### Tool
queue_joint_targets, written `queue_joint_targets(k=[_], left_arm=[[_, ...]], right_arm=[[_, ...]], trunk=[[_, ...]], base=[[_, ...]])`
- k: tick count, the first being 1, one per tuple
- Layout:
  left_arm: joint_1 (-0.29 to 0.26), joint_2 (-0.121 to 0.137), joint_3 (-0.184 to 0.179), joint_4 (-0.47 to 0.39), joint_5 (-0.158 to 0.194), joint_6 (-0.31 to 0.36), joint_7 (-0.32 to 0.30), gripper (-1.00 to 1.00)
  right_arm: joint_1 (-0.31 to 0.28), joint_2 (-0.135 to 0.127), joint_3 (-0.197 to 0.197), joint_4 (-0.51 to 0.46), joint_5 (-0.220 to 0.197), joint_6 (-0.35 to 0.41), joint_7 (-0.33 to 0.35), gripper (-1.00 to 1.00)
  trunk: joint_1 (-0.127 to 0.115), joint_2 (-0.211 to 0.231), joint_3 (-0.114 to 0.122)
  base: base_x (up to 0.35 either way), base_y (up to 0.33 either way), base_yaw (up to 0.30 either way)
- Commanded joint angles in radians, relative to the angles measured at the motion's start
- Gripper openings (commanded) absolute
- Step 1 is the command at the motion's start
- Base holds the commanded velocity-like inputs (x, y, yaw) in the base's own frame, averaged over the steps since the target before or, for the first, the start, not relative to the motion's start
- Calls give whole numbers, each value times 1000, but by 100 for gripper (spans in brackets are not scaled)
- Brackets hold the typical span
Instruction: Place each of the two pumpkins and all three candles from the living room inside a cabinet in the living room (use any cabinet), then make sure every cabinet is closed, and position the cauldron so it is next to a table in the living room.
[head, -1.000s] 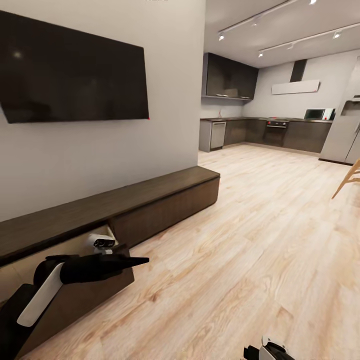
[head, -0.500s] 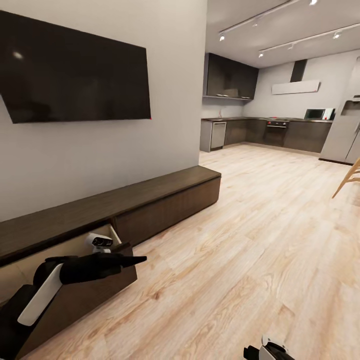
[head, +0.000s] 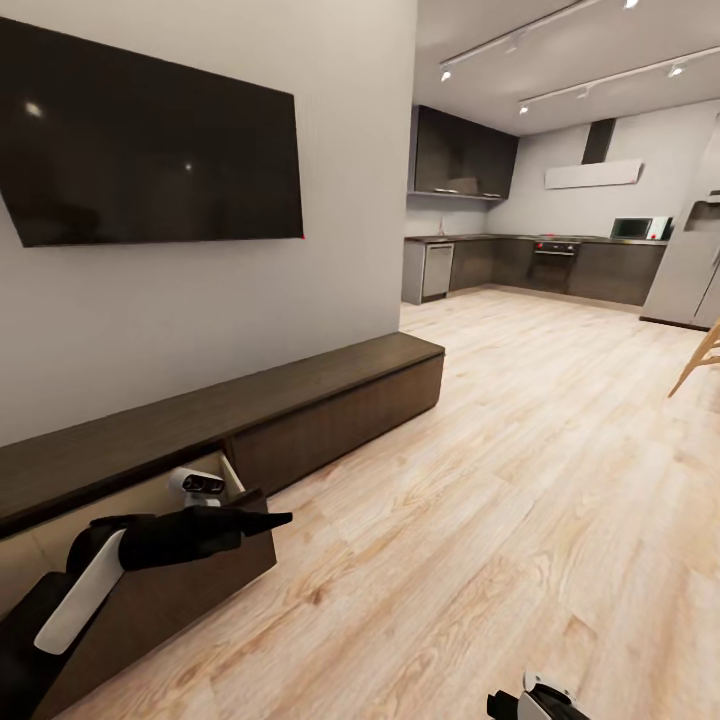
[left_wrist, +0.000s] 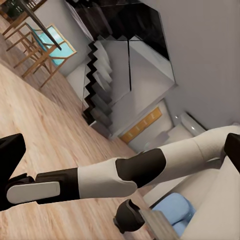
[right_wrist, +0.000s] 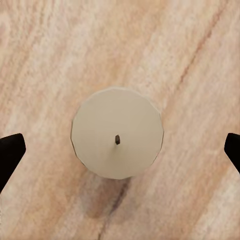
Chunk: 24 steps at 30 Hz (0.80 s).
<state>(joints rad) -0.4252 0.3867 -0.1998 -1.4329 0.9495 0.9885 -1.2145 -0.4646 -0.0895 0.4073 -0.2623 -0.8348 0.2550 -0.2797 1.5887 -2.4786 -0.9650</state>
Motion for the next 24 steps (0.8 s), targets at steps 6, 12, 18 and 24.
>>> queue_joint_targets(k=[6,12,18,24], left_arm=[[-1,1,-3,-1,5,7,0,100],[0,1,-1,-5,6,7,-3,100],[1,2,-1,-9,-4,6,-138,100],[16,3,0,-12,-7,7,-191,100]], right_arm=[[0,-1,8,-3,-7,-1,-7,100],[0,-1,8,0,-7,-28,-7,100],[0,-2,8,-6,-7,-34,-7,100],[0,-3,8,-10,-7,-64,-6,100]], trunk=[[0,0,-1],[12,-22,-18],[15,-23,-41],[18,-25,-65]], base=[[4,0,0],[0,0,0],[0,0,0],[0,0,0]])
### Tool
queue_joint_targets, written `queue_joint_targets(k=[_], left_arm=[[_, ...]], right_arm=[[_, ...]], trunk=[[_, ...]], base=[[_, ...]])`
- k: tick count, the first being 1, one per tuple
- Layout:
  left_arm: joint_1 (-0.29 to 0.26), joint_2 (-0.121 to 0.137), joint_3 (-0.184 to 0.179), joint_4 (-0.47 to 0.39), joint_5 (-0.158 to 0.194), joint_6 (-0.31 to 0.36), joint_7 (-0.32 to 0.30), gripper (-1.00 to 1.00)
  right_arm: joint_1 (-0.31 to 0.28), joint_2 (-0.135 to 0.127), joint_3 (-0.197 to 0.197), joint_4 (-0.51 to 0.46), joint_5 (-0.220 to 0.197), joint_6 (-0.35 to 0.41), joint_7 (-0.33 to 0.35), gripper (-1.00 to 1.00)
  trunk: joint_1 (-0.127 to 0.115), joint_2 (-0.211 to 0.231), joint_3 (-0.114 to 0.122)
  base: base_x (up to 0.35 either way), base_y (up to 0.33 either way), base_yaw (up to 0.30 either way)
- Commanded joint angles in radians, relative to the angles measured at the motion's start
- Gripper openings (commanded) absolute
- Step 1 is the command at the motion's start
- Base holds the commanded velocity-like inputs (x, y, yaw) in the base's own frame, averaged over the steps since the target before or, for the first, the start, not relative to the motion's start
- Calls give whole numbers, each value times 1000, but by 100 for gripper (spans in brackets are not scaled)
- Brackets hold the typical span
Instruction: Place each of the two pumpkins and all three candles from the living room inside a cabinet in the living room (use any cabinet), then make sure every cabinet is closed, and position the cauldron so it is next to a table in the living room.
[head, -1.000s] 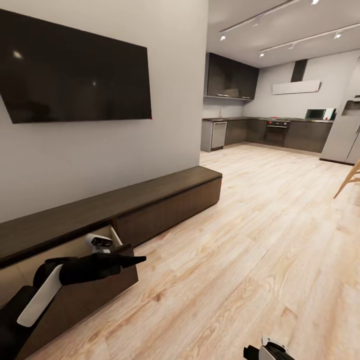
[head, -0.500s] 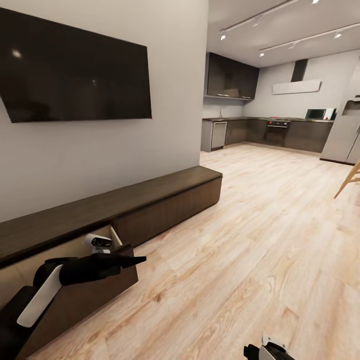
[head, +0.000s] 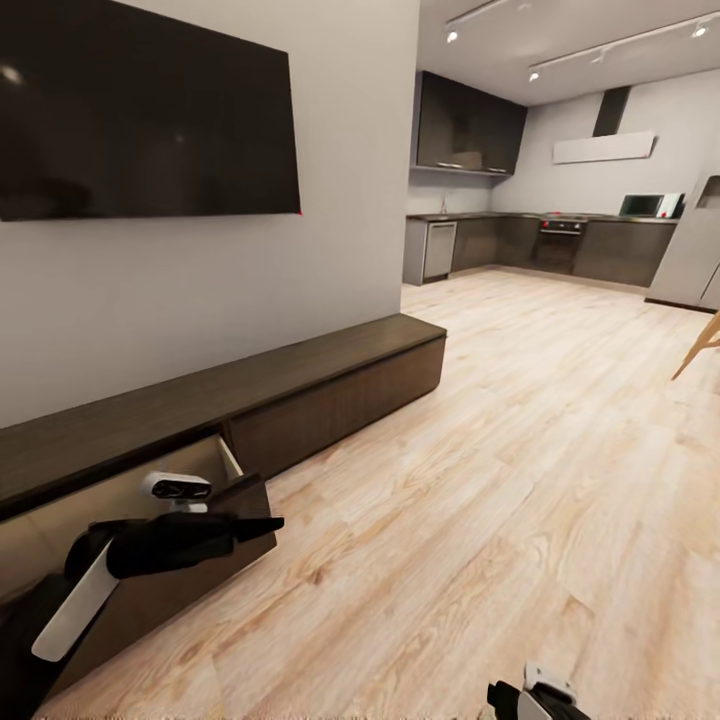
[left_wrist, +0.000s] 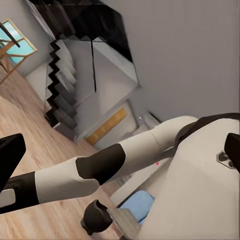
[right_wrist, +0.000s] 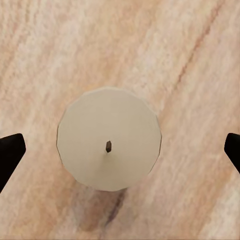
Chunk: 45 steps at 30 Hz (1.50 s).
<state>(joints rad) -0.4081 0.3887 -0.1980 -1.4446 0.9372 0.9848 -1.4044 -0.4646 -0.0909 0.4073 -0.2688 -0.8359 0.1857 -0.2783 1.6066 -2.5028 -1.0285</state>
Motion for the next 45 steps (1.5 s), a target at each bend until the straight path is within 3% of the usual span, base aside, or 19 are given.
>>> queue_joint_targets(k=[1,20,27,33,45], left_arm=[[0,1,-2,0,5,10,-3,100],[3,1,-1,4,3,9,-51,100],[3,4,-1,9,6,9,-52,100],[3,33,-2,9,11,8,-75,100],[3,36,-3,12,3,6,-84,100]], right_arm=[[0,-1,8,-4,-6,4,-7,100],[0,-1,8,-6,-6,0,9,100],[0,-1,10,-6,-6,0,55,100],[0,-1,10,-5,-6,0,57,100],[0,-1,10,-5,-6,0,57,100]], trunk=[[0,-1,-5],[9,-5,-78],[9,-5,-78],[9,-5,-78],[9,-5,-78]], base=[[0,0,0],[0,0,0],[0,0,0],[53,11,0],[77,4,0]])
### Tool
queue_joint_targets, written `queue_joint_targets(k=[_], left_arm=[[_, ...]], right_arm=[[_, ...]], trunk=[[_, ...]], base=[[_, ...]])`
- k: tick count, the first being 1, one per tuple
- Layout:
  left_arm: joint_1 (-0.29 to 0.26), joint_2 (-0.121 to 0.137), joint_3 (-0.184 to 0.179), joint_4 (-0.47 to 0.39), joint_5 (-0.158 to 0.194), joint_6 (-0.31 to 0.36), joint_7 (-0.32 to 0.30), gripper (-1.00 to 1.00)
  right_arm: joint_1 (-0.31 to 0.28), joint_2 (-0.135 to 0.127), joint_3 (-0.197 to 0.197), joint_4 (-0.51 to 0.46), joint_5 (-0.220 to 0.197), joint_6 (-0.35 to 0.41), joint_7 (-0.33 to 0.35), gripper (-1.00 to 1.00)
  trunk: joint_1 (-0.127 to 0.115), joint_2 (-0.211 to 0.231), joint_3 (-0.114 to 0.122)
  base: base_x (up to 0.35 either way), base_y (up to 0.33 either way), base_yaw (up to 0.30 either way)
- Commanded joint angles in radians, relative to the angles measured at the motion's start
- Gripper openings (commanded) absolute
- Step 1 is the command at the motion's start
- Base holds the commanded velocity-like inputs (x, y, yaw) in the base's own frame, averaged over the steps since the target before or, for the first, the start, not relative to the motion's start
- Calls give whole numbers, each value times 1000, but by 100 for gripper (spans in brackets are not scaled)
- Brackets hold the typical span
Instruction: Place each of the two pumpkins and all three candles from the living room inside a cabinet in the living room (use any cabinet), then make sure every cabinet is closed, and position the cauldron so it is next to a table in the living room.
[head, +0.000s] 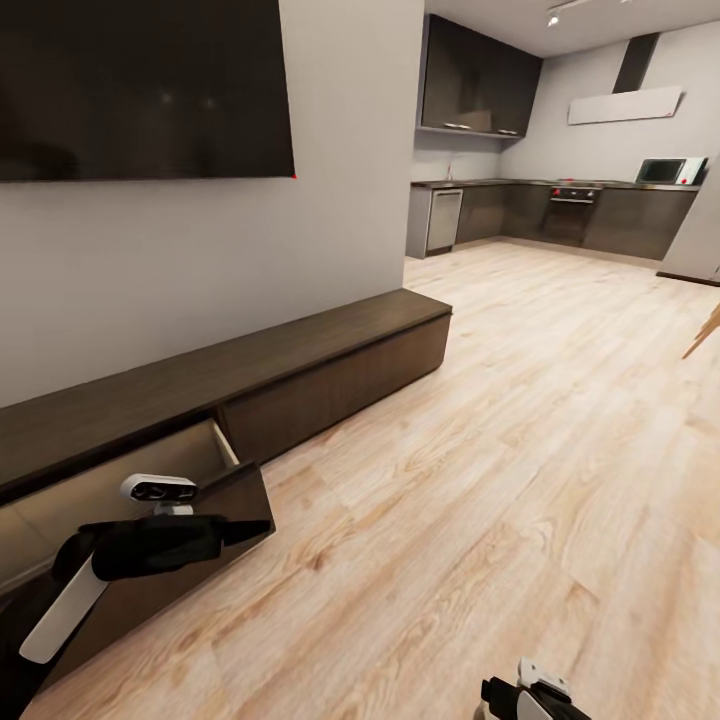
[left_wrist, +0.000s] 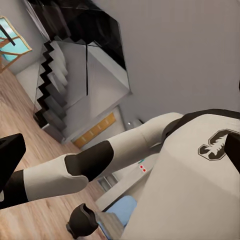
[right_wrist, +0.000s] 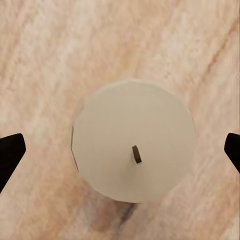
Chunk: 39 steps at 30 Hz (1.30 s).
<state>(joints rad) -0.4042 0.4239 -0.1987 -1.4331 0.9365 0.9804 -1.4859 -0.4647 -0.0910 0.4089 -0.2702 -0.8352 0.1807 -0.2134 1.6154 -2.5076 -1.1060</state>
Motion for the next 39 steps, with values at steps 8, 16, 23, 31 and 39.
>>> queue_joint_targets(k=[8,16,23,31,39], left_arm=[[-1,1,-2,0,2,9,-2,100],[-1,1,-2,0,3,8,-1,100],[-1,1,-2,0,2,7,-1,100],[-1,1,-2,0,2,7,-1,100],[-1,1,-2,0,1,7,-1,100]], right_arm=[[0,-1,8,-3,-7,5,-7,100],[0,-1,8,-3,-7,0,-7,100],[0,-1,8,-2,-7,-21,-9,100],[0,-1,8,-1,-7,-23,-9,100],[0,-1,8,-1,-7,-23,-9,100]], trunk=[[0,0,-1],[0,-1,-5],[3,-2,-32],[7,-4,-63],[11,-6,-94]], base=[[61,0,0],[8,0,0],[0,0,0],[0,0,0],[0,0,0]])
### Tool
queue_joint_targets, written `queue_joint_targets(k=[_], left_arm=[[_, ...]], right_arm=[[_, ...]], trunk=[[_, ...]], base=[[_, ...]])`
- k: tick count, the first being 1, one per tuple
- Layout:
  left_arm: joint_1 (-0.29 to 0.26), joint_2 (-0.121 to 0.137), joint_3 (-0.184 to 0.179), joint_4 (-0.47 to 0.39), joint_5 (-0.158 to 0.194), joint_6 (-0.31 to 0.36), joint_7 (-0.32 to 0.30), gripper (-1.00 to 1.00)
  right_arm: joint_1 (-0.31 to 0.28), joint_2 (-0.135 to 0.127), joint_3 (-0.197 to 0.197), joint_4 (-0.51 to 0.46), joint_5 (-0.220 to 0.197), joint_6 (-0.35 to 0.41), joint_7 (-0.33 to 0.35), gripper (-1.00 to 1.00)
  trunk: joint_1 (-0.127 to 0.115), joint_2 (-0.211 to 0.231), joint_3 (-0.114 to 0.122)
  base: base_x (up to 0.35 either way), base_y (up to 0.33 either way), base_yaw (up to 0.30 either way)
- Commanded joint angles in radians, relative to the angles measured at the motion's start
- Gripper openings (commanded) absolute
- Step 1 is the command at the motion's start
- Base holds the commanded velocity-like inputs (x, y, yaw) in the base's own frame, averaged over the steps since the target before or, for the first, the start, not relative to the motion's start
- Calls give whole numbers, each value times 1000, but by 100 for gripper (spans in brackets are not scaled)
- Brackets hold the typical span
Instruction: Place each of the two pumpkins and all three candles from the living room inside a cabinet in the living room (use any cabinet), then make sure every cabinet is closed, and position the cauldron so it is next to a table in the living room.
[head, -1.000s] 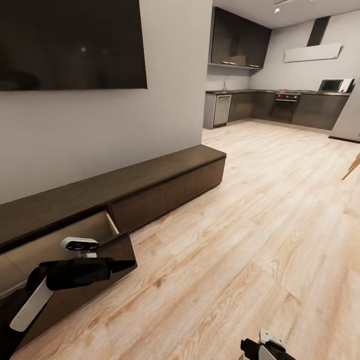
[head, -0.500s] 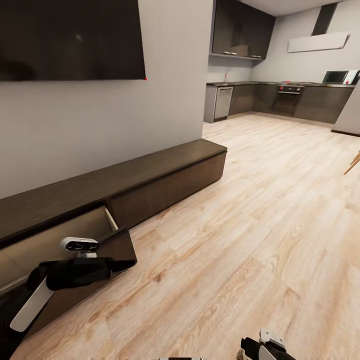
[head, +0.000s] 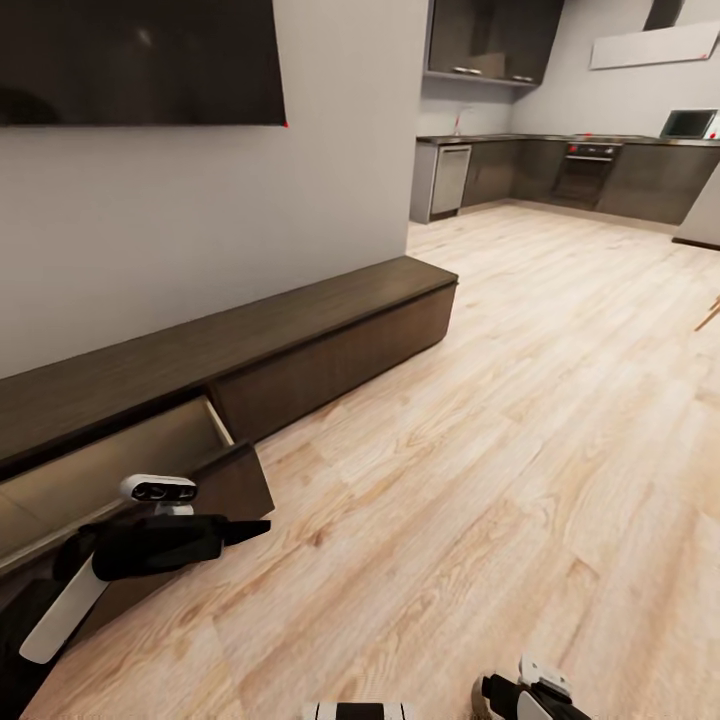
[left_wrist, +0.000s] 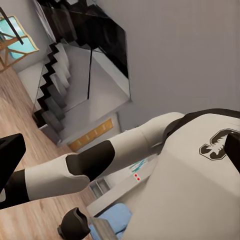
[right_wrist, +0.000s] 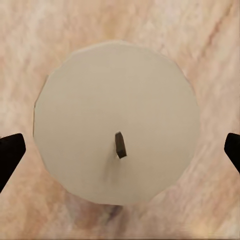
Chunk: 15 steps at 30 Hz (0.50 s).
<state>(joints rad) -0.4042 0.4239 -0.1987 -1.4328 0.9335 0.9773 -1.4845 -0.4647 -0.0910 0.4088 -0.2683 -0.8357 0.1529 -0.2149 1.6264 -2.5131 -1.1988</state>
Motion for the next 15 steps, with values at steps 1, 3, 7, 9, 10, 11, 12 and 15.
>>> queue_joint_targets(k=[1,3,7,9,10,11,12,15], left_arm=[[-1,1,-2,0,4,11,-2,100],[-1,1,-2,0,4,11,-2,100],[-1,1,-2,0,5,11,-2,100],[-1,1,-2,0,5,11,-2,100],[-1,1,-2,0,5,11,-2,100],[-1,1,-2,0,5,11,-2,100],[-1,1,-2,0,5,11,-2,100],[-1,1,-2,0,5,11,-2,100]], right_arm=[[0,-1,8,-3,-6,5,-8,100],[0,-1,8,-3,-6,5,-8,100],[0,0,8,-3,-6,5,-8,100],[0,-1,8,-3,-6,4,-8,100],[0,-1,8,-3,-6,3,-8,100],[0,-1,8,-3,-6,1,-8,100],[0,-1,8,-2,-6,0,-8,100],[0,-1,8,-2,-6,-2,-8,100]], trunk=[[0,-1,-5],[1,-1,-13],[2,-2,-24],[2,-2,-24],[2,-2,-24],[2,-2,-24],[2,-2,-24],[2,-2,-24]], base=[[0,0,0],[0,0,0],[0,0,0],[0,0,0],[0,0,0],[0,0,0],[0,0,0],[0,0,0]])
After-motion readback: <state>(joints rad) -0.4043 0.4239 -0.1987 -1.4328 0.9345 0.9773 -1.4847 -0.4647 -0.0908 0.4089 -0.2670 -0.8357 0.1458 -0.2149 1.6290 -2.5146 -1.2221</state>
